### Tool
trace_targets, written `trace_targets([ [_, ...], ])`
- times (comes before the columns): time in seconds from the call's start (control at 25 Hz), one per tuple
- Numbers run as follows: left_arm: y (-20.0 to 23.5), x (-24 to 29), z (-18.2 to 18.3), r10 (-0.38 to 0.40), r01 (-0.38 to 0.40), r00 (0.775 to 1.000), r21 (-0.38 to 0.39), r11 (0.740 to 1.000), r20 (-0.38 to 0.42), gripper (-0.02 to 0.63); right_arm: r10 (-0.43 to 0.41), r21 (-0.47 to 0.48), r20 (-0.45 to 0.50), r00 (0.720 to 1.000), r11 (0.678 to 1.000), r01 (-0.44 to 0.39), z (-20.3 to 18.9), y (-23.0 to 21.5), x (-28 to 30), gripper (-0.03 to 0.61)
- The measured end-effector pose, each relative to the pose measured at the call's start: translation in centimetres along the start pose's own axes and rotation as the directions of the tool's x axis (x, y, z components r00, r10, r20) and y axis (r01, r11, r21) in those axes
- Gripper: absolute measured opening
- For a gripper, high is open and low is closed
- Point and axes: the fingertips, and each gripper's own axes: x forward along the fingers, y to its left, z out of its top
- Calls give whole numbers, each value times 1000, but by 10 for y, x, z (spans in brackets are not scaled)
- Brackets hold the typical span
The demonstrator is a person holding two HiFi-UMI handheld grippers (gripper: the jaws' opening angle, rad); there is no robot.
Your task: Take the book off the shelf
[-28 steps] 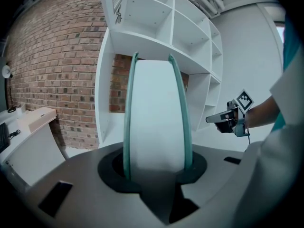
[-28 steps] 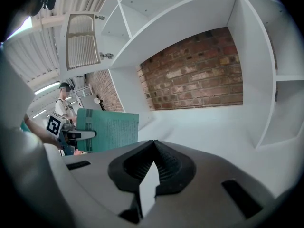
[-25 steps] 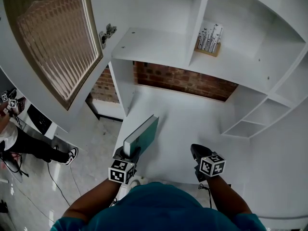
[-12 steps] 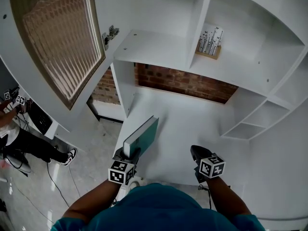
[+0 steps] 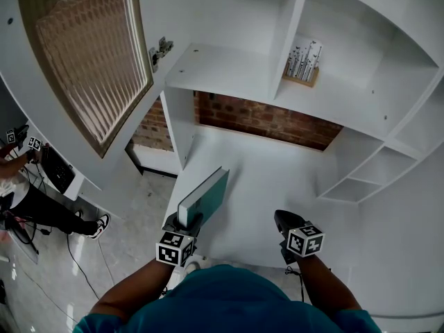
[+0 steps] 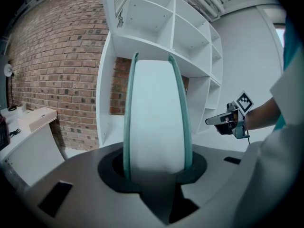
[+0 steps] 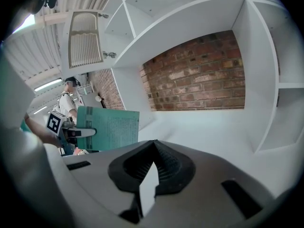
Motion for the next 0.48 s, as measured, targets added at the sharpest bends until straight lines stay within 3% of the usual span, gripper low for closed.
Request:
trace_targets([
  [0.48,1,0,0,2,-2,1000,1,1000,2,161,5,3,0,1000,1000,-5,1,1,1,20],
])
